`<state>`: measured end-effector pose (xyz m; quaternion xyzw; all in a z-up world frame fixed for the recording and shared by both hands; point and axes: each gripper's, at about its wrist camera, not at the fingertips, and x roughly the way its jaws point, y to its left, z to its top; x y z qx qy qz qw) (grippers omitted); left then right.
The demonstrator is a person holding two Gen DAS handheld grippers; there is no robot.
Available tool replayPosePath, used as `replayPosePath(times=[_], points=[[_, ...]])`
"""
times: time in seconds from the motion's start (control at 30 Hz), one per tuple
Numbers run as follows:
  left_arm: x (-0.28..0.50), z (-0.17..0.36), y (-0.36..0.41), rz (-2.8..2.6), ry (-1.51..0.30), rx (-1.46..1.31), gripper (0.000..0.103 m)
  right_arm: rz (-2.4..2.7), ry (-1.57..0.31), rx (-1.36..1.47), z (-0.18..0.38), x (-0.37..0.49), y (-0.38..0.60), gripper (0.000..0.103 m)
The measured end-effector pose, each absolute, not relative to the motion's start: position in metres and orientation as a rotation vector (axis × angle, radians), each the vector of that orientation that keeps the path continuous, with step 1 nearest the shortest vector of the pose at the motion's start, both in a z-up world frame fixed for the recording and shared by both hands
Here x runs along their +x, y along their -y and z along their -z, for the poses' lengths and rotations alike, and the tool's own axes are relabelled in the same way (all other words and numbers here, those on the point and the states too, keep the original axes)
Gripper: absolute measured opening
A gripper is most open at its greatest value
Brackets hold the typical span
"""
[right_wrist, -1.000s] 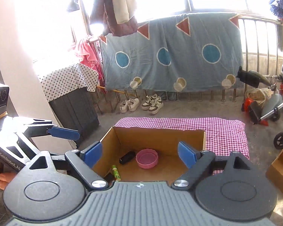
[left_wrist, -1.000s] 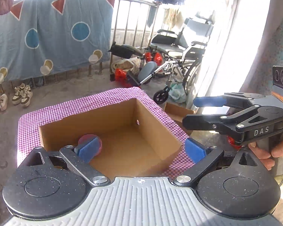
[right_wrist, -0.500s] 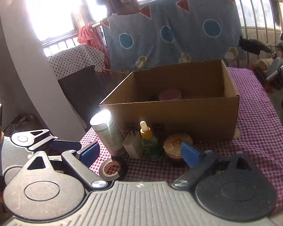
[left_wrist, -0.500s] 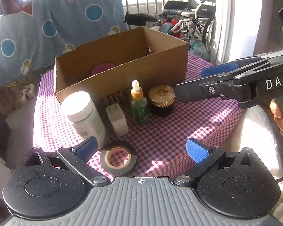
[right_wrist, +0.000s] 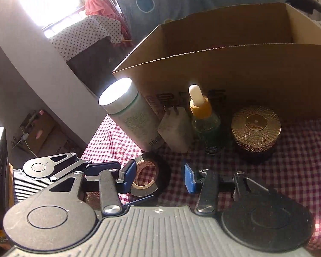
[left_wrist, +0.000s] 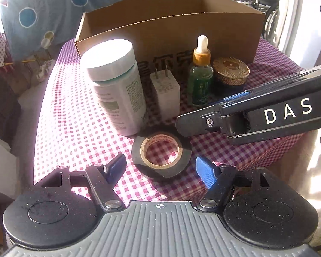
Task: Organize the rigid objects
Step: 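Move the right gripper to the black tape roll and grasp it, then carry the tape roll into the box and open the right gripper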
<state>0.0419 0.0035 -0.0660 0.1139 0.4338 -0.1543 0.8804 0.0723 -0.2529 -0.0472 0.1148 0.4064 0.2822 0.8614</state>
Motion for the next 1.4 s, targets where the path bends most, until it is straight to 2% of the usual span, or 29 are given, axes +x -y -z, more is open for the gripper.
replayPosePath(times=[0.17,0.3,0.73,1.13,1.4], points=[[0.046,0.07,-0.012,0.336,-0.939,0.157,0.062,-0.598,-0.898,0.181,0.058,0.082,0.236,0.031],[0.043,0.069,-0.012,0.354,-0.93,0.155,0.06,-0.588,-0.928,0.161,0.065,0.084,0.235,0.024],[0.022,0.06,0.017,0.504,-0.921,0.199,0.058,-0.488,-0.949,0.195,0.066,0.066,0.277,0.023],[0.043,0.059,0.021,0.5,-0.928,0.216,0.066,-0.488,-0.934,0.161,0.069,0.068,0.275,0.023],[0.043,0.063,0.032,0.497,-0.906,0.226,0.066,-0.494,-0.91,0.123,0.073,0.069,0.269,0.023]])
